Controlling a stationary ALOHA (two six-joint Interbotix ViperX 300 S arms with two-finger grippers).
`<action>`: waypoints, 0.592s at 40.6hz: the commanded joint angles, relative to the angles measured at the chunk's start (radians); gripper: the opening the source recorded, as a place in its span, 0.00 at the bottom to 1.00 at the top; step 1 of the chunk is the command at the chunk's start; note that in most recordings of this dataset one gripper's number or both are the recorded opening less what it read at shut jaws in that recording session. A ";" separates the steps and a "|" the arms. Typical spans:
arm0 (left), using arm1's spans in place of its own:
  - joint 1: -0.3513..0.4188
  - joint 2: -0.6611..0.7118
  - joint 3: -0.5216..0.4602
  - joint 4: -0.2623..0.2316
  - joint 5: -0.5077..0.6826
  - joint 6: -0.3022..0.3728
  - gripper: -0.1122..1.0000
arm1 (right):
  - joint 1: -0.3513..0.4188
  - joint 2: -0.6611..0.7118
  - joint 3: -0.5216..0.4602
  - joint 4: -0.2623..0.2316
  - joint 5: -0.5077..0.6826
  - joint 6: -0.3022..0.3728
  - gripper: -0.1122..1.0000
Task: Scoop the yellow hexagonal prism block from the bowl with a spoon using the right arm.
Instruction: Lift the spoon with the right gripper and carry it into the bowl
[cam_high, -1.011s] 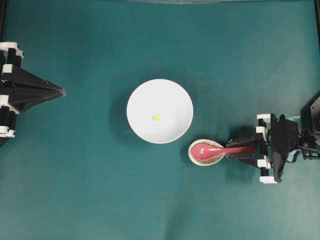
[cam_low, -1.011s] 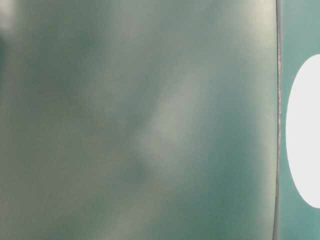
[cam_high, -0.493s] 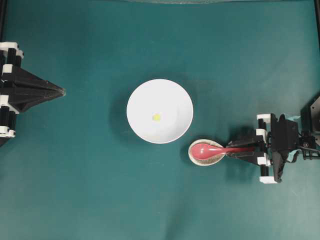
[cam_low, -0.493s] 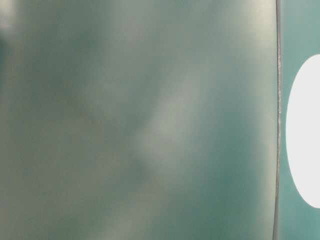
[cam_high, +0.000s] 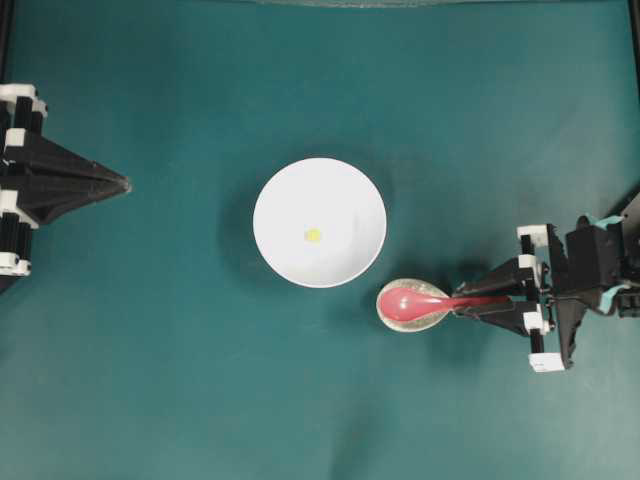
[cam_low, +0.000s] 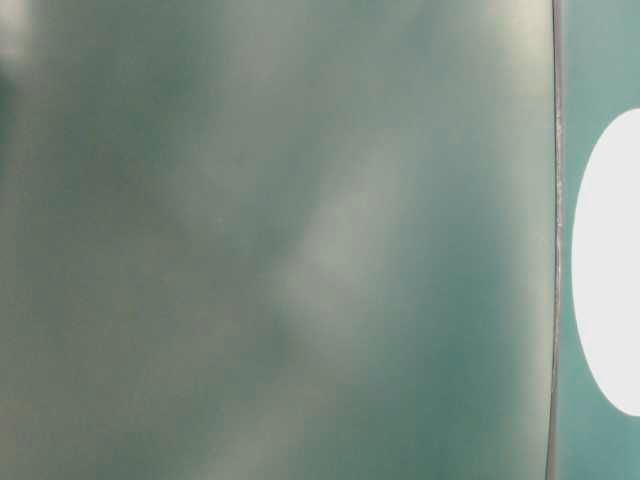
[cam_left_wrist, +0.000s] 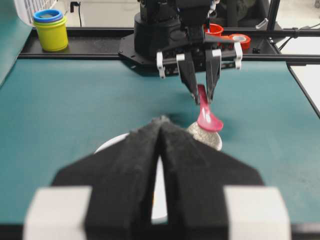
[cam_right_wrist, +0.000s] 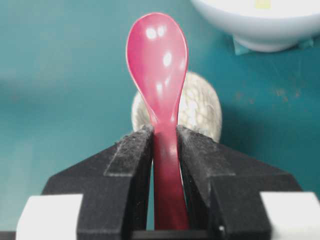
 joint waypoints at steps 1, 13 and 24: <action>-0.002 0.006 -0.026 0.002 0.002 -0.003 0.10 | -0.020 -0.066 -0.009 -0.002 0.031 -0.003 0.32; -0.002 0.002 -0.026 0.002 0.008 -0.006 0.10 | -0.101 -0.224 -0.069 -0.002 0.233 -0.120 0.32; -0.002 0.000 -0.026 0.002 0.008 -0.006 0.10 | -0.235 -0.328 -0.206 -0.002 0.575 -0.264 0.32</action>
